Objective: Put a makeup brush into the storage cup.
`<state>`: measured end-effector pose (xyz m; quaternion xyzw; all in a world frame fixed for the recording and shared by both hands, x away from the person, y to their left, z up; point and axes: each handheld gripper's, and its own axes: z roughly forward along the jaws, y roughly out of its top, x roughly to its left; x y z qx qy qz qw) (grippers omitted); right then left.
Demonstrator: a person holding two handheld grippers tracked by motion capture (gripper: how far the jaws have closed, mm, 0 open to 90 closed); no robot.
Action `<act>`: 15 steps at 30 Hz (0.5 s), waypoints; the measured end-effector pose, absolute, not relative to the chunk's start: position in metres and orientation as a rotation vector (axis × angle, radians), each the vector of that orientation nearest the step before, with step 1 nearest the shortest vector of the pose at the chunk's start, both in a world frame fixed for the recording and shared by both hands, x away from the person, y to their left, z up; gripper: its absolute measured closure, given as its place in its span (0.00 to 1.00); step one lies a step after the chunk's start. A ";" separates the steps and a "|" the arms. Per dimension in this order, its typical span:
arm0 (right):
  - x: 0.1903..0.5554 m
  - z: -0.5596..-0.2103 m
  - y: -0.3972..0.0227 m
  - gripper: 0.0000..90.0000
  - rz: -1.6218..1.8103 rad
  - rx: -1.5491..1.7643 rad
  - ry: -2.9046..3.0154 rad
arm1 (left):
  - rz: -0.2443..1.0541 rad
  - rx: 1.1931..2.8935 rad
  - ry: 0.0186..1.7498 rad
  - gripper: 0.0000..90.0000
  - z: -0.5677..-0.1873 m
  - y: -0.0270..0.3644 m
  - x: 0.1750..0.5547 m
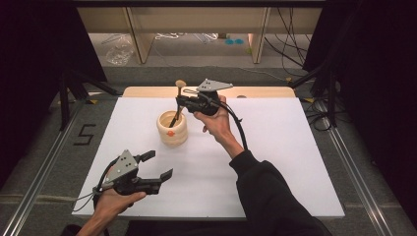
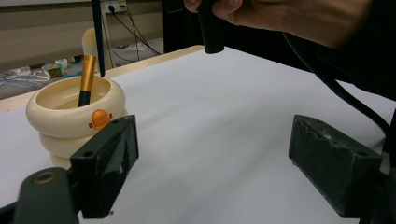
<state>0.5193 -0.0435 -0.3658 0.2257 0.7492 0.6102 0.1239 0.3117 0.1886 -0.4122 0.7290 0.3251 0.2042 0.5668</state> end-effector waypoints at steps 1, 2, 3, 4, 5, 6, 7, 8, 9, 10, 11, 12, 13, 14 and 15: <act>0.520 -0.367 -0.043 0.94 1.777 0.659 2.189 | 0.480 1.714 0.764 0.18 -0.412 0.189 0.312; 0.521 -0.368 -0.042 0.94 1.775 0.664 2.193 | 0.480 1.714 0.764 0.18 -0.412 0.189 0.312; 0.522 -0.369 -0.041 0.94 1.777 0.664 2.188 | 0.480 1.714 0.764 0.18 -0.412 0.189 0.312; 0.522 -0.370 -0.040 0.94 1.771 0.671 2.196 | 0.480 1.714 0.764 0.18 -0.412 0.188 0.312; 0.523 -0.372 -0.040 0.94 1.769 0.670 2.193 | 0.480 1.713 0.764 0.18 -0.412 0.188 0.312; 0.523 -0.373 -0.039 0.94 1.768 0.675 2.197 | 0.480 1.713 0.764 0.18 -0.412 0.188 0.312; 0.524 -0.374 -0.039 0.94 1.766 0.673 2.198 | 0.479 1.713 0.765 0.18 -0.412 0.188 0.312; 0.525 -0.375 -0.038 0.94 1.766 0.673 2.195 | 0.479 1.713 0.764 0.18 -0.412 0.189 0.312; 0.525 -0.376 -0.038 0.94 1.762 0.681 2.202 | 0.479 1.713 0.764 0.18 -0.412 0.189 0.312; 0.525 -0.377 -0.037 0.94 1.763 0.679 2.198 | 0.479 1.714 0.763 0.18 -0.412 0.189 0.312; 0.526 -0.378 -0.037 0.94 1.761 0.680 2.203 | 0.479 1.713 0.763 0.18 -0.412 0.189 0.312; 0.526 -0.378 -0.036 0.94 1.768 0.673 2.198 | 0.481 1.714 0.761 0.18 -0.412 0.189 0.312; 0.526 -0.379 -0.036 0.94 1.762 0.676 2.199 | 0.481 1.717 0.756 0.18 -0.412 0.189 0.312; 0.526 -0.380 -0.035 0.94 1.759 0.677 2.198 | 0.482 1.716 0.759 0.18 -0.412 0.189 0.312; 0.526 -0.381 -0.034 0.94 1.761 0.677 2.204 | 0.486 1.720 0.752 0.18 -0.412 0.189 0.312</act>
